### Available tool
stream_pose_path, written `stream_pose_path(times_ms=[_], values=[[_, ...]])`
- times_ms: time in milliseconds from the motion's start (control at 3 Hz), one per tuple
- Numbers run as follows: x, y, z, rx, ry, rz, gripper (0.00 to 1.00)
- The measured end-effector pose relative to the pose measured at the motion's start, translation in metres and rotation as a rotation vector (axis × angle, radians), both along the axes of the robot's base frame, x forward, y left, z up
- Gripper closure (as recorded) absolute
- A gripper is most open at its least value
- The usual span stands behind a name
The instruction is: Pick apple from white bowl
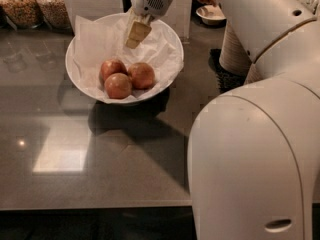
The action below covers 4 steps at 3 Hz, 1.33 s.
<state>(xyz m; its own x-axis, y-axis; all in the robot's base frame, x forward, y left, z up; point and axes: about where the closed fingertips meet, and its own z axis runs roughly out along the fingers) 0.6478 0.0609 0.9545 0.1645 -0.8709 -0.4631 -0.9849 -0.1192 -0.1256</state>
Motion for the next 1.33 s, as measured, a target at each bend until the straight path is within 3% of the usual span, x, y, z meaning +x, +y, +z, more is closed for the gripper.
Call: stream_pose_path(times_ms=[333,1333], values=[[0.0000,0.0000,0.0000,0.000,0.000,0.000,0.81],[0.0000,0.0000,0.0000,0.000,0.000,0.000,0.11]])
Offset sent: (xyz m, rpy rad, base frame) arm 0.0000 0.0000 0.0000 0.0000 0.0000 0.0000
